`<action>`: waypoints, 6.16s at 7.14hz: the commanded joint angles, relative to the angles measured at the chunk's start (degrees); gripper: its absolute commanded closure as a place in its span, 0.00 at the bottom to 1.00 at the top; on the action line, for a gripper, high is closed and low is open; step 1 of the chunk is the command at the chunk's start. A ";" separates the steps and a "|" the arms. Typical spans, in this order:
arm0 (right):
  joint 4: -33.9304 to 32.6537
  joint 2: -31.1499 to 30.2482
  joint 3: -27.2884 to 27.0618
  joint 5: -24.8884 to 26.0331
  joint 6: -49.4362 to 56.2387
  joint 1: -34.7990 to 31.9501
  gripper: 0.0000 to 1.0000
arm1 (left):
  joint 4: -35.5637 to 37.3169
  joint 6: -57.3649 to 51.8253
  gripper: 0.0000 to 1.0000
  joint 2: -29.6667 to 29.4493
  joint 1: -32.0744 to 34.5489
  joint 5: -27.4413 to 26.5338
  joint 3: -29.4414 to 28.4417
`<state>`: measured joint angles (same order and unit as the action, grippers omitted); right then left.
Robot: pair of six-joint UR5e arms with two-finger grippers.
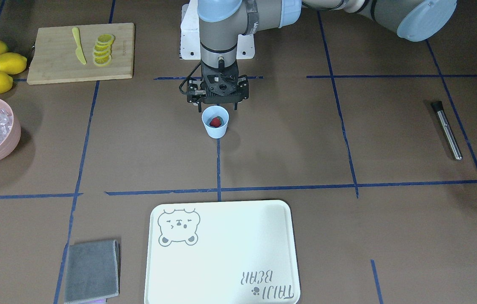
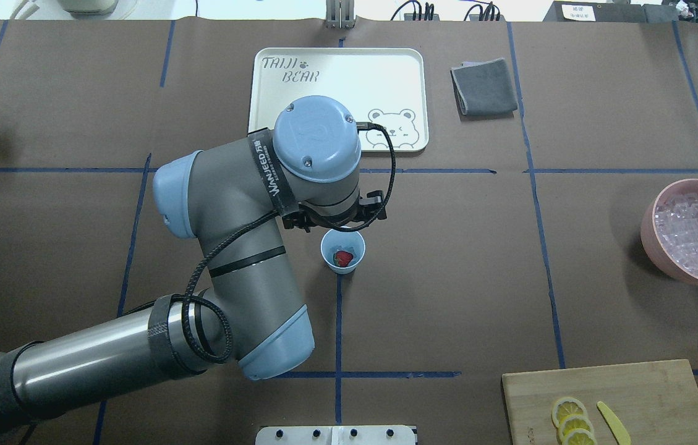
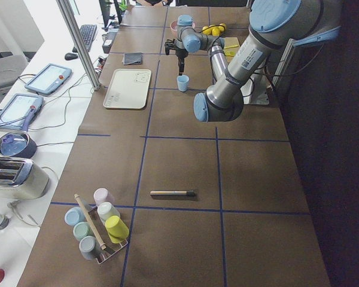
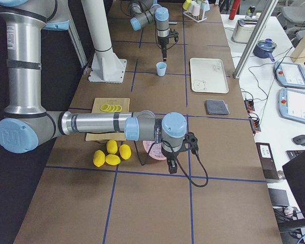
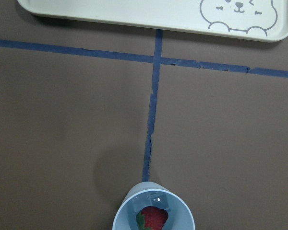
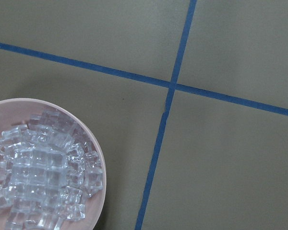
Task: Mash ice and strawberries in cup
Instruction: 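Open the left gripper to drop the strawberry into the cup, then withdraw the left arm away from the cup toward the table edge, then grasp the metal pestle beside the table with the left gripper, then carry the metal pestle with the left gripper over the light-blue cup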
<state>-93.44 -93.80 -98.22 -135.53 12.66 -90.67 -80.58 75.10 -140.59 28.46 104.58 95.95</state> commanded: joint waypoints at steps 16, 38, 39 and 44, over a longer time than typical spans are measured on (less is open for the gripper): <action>-0.08 -1.65 0.04 3.51 -1.41 -1.17 0.01 | -49.88 -42.46 0.00 56.74 43.04 25.35 -11.82; 0.01 -3.23 -0.66 3.16 -1.49 -1.26 0.00 | -63.68 -53.31 1.00 36.90 29.94 21.72 -1.99; 0.10 -3.23 -0.66 3.16 -1.49 -1.26 0.00 | -69.04 -52.43 1.00 34.10 25.81 21.72 -2.26; 0.01 -3.32 -0.66 3.08 -1.49 -1.26 0.00 | -102.23 -53.48 1.00 25.29 16.66 13.26 -8.22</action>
<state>-93.36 -97.13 -98.88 -132.45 11.16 -91.93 -172.75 21.61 -113.26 47.90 123.44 89.90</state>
